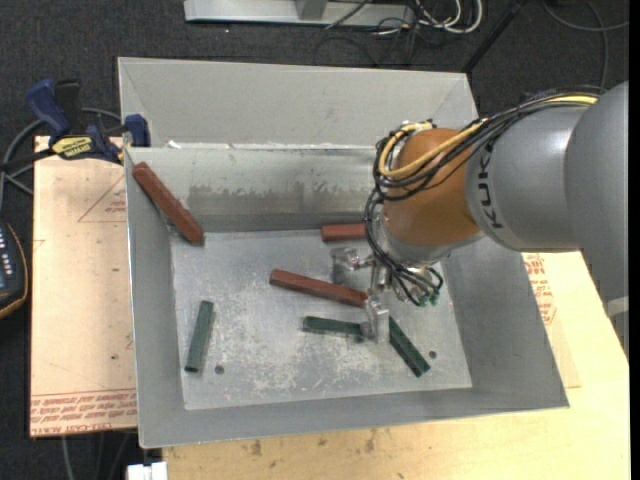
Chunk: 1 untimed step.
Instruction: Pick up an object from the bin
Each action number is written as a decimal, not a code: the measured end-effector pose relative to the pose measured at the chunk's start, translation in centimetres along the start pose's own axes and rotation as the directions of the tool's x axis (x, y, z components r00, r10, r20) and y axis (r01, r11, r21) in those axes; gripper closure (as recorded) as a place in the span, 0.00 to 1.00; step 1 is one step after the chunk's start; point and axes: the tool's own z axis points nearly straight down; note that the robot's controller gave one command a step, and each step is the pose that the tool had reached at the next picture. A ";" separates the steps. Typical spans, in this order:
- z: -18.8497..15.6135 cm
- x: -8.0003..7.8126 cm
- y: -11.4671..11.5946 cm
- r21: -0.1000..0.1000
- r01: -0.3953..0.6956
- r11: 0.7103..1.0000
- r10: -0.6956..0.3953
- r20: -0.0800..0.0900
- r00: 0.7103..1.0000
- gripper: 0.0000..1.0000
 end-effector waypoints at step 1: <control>-0.4 1.1 2.2 0.000 -0.288 0.958 0.288 0.008 0.958 0.00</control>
Offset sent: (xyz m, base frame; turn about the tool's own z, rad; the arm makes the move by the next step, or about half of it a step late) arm -0.0175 0.0178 0.0033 0.2929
